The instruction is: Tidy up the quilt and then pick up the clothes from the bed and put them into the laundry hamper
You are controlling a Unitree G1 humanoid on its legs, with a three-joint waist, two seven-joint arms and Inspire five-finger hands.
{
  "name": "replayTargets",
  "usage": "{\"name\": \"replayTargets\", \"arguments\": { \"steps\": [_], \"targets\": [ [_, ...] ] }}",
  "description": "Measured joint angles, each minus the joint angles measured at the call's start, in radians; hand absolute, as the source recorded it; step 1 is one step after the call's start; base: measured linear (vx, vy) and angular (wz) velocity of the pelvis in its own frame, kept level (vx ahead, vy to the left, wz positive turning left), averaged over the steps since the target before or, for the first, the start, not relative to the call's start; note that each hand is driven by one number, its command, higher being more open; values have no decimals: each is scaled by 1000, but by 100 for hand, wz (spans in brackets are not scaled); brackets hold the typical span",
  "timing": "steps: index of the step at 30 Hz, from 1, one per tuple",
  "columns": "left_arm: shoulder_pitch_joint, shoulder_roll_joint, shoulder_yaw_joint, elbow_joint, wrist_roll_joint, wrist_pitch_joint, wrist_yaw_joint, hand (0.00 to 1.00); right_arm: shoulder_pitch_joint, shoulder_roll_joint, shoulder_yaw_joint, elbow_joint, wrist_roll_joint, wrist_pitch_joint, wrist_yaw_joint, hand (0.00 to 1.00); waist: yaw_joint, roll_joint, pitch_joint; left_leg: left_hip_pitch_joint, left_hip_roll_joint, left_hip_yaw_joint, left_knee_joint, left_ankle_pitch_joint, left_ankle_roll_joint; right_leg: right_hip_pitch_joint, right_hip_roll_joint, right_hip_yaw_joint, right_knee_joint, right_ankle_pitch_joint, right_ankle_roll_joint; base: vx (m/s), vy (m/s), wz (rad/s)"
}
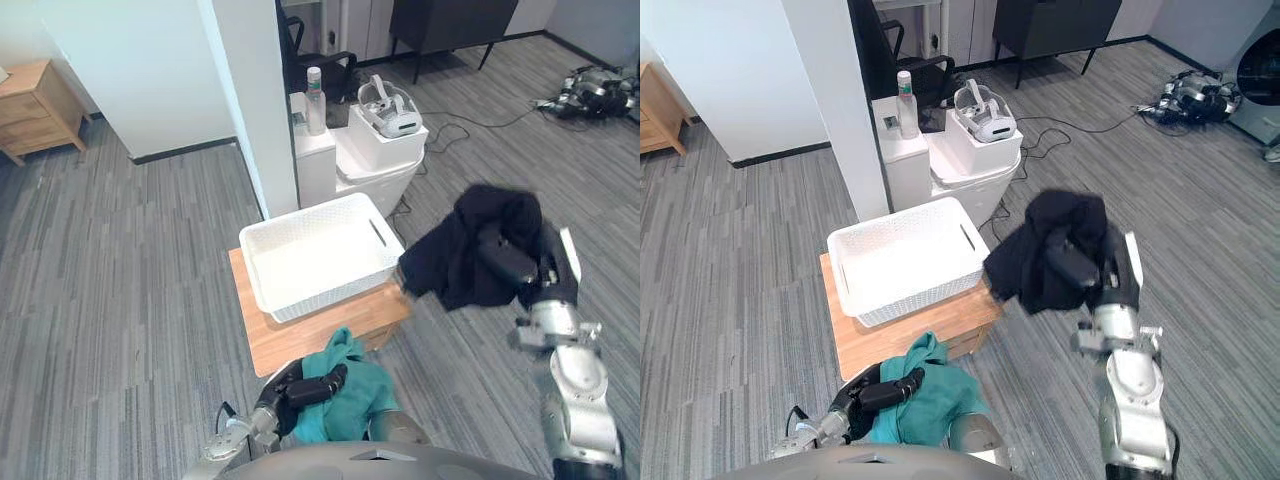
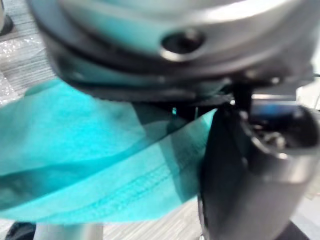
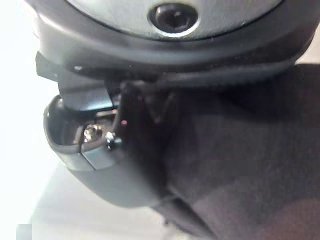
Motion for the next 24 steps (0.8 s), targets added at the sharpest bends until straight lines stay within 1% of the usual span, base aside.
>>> {"name": "replayTargets", "arguments": {
  "steps": [3, 4, 6, 7, 9, 12, 13, 15, 16, 18, 19, 21, 24],
  "targets": [
    [-9, -1, 11, 0, -2, 0, 13, 0, -81, -46, 39, -14, 0, 2, 54, 0, 8, -12, -12, -16, 0, -16, 17, -5, 1, 0, -6, -15, -1, 0, 2, -38, -19, 16],
    [-10, -1, 12, 0, -2, 0, 19, 0, -125, -68, 62, -14, 0, 9, 74, 0, 17, -15, -14, -19, 0, -21, 23, -6, 1, 2, -8, -20, -1, -1, 3, -27, -15, 15],
    [-11, -5, 12, 2, -2, 0, 25, 0, -198, -103, 88, -14, 0, 37, 102, 0, 37, -16, -17, -24, -1, -28, 28, -6, 2, 4, -12, -27, 0, -1, 5, -34, -20, 19],
    [-12, -8, 13, 3, -2, 0, 27, 0, -251, -120, 104, -14, 0, 66, 111, 0, 47, -15, -19, -38, -1, -43, 40, -8, 2, 3, -17, -40, 0, -1, 5, -35, -21, 24],
    [-13, -8, 15, 3, -2, 0, 27, 0, -288, -121, 114, -14, 0, 89, 116, 0, 58, -15, -19, -43, -1, -50, 44, -8, 2, 4, -18, -46, 0, 0, 4, -21, -16, 18],
    [-13, -10, 17, 8, -3, 0, 27, 0, -363, -121, 156, -10, -1, 156, 135, 0, 72, -13, -21, -55, 0, -68, 57, -9, 2, 5, -23, -65, 0, 2, 3, -19, -24, 17],
    [-13, -11, 17, 8, -3, 1, 27, 0, -368, -121, 164, -10, -1, 167, 139, 0, 75, -13, -22, -56, 0, -69, 57, -9, 2, 6, -23, -68, 0, 2, 3, -15, -15, 11],
    [-12, -16, 19, 9, -3, 4, 27, 0, -373, -121, 203, -5, -1, 214, 147, 0, 86, -11, -35, -64, -1, -82, 61, -8, 3, 6, -28, -80, 0, 2, 3, -14, -4, 16],
    [-12, -18, 21, 9, -3, 5, 27, 0, -376, -121, 216, 0, -1, 225, 147, 0, 87, -11, -38, -66, -2, -84, 63, -8, 3, 6, -30, -82, 1, 3, 3, -21, 4, 17],
    [-12, -32, 38, 9, -3, 15, 27, 0, -401, -118, 269, 47, -1, 265, 148, 0, 93, -11, -38, -68, -6, -97, 70, -8, 3, 15, -36, -95, 1, 3, 4, -37, 8, 16],
    [-12, -33, 41, 9, -2, 19, 27, 0, -408, -118, 281, 63, -1, 273, 148, 0, 96, -11, -38, -68, -7, -100, 71, -7, 4, 17, -37, -98, 1, 3, 4, -46, 6, 17],
    [-11, -34, 42, 9, -2, 27, 27, 0, -411, -113, 307, 109, -2, 305, 147, 0, 116, -12, -39, -68, -11, -111, 72, -3, 9, 23, -43, -104, 0, 3, 4, -46, 1, 15],
    [8, -35, 52, 9, 0, 50, 27, 0, -411, -83, 341, 160, -34, 336, 143, 0, 120, -10, -38, -69, -15, -124, 70, 2, 11, 28, -47, -110, 1, 3, 3, -41, -4, 13]
  ]
}}
